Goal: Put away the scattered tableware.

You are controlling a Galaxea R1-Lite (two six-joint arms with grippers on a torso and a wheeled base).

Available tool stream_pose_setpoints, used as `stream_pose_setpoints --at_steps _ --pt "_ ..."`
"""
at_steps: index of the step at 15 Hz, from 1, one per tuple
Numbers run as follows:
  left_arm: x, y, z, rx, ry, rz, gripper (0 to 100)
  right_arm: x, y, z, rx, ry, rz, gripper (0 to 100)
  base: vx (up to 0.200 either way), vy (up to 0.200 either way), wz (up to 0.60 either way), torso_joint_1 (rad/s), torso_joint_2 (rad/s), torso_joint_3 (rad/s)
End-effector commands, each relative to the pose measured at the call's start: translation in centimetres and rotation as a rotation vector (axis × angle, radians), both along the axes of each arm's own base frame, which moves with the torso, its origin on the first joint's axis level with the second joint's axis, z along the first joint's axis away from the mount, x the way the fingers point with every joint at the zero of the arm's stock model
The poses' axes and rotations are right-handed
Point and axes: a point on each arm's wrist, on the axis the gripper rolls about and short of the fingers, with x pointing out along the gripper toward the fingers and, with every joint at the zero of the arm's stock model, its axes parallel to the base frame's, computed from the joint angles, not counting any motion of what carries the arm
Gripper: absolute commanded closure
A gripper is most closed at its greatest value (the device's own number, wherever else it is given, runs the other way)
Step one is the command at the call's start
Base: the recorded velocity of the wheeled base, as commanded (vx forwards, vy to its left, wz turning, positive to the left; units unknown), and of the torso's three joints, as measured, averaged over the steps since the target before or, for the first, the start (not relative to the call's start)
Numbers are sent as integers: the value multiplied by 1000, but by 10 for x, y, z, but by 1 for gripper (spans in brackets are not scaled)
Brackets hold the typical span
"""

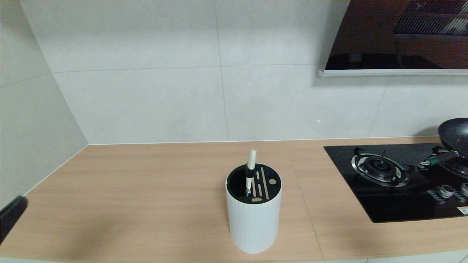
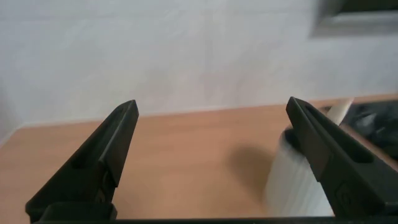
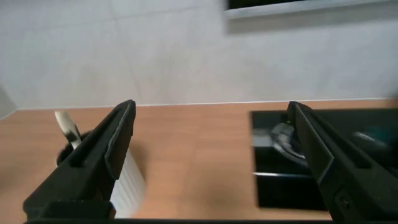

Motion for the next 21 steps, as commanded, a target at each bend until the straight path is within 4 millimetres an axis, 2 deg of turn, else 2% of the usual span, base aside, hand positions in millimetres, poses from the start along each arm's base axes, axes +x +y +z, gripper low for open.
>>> stream_pose_setpoints --at_steps 1,3,5,6,7,8,9,11,12,14,15,16,18,21 --pt "-70 15 -30 -7 -126 74 0 -58 -9 -34 -36 -108 -93 0 0 0 0 0 0 0" --pt "-71 13 -38 -2 -106 128 0 -58 -5 -40 -55 -92 -127 0 0 0 0 0 0 0" --pt "-70 13 -37 -14 -121 170 0 -56 -4 -42 -55 -82 -144 0 0 0 0 0 0 0" --pt "-69 11 -40 -22 -152 267 0 -58 2 -63 -67 -76 -200 0 0 0 0 0 0 0" --pt "-75 8 -50 -12 -177 296 0 -53 3 -80 -78 -48 -169 0 0 0 0 0 0 0" --pt "-75 7 -61 24 -161 277 0 -48 2 -89 -75 -27 -196 0 0 0 0 0 0 0" --pt "-69 7 -70 39 -130 286 0 -43 2 -95 -72 -23 -221 0 0 0 0 0 0 0" --pt "-55 7 -99 48 -53 288 0 -29 2 -125 -106 31 -221 0 0 0 0 0 0 0" --pt "-51 7 -109 55 -25 279 0 -25 2 -134 -117 51 -224 0 0 0 0 0 0 0" --pt "-47 5 -126 59 81 213 0 -25 3 -138 -124 97 -146 0 0 0 0 0 0 0" --pt "-47 5 -126 59 81 213 0 -25 3 -138 -124 97 -146 0 0 0 0 0 0 0" --pt "-47 3 -126 71 82 126 0 -25 5 -143 -140 134 -72 0 0 0 0 0 0 0" --pt "-47 3 -130 74 122 85 0 -25 5 -143 -139 131 -72 0 0 0 0 0 0 0" --pt "-47 3 -130 56 121 84 0 -25 5 -143 -110 133 -72 0 0 0 0 0 0 0"
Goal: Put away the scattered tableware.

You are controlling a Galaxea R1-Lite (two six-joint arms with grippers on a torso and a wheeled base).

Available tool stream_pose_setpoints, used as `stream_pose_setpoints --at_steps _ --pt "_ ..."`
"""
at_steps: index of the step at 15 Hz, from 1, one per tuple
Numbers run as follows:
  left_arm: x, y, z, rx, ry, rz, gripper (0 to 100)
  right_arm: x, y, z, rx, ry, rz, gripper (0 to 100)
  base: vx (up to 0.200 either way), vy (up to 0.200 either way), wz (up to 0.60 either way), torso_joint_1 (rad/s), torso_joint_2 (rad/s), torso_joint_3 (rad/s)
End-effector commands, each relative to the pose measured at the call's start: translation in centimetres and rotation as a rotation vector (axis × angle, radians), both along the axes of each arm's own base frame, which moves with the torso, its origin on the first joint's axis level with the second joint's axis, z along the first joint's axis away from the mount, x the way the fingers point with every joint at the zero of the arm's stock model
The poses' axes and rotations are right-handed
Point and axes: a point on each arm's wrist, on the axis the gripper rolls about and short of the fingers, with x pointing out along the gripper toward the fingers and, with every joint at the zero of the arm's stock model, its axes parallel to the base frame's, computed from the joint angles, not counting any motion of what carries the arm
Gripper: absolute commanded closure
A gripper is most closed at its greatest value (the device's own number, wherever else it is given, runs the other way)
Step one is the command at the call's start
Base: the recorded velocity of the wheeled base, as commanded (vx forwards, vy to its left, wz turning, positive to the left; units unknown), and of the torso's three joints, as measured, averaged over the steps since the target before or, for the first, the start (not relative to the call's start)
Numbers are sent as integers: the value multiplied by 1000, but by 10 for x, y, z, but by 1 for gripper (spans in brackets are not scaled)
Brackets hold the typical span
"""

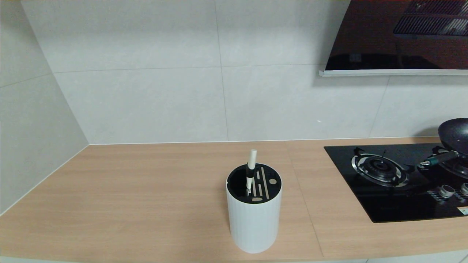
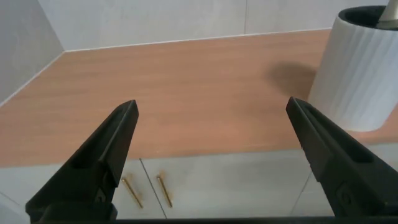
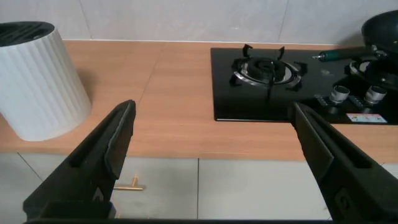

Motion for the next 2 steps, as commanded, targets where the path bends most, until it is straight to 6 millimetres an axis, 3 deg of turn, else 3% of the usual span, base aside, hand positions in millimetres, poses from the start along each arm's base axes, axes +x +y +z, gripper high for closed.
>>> stream_pose_setpoints --at_steps 1,2 --pt "0 0 0 -5 2 1 0 0 0 -1 1 5 1 0 0 0 0 0 0 0" --pt "0 0 0 -6 2 0 0 0 0 -1 1 7 2 0 0 0 0 0 0 0"
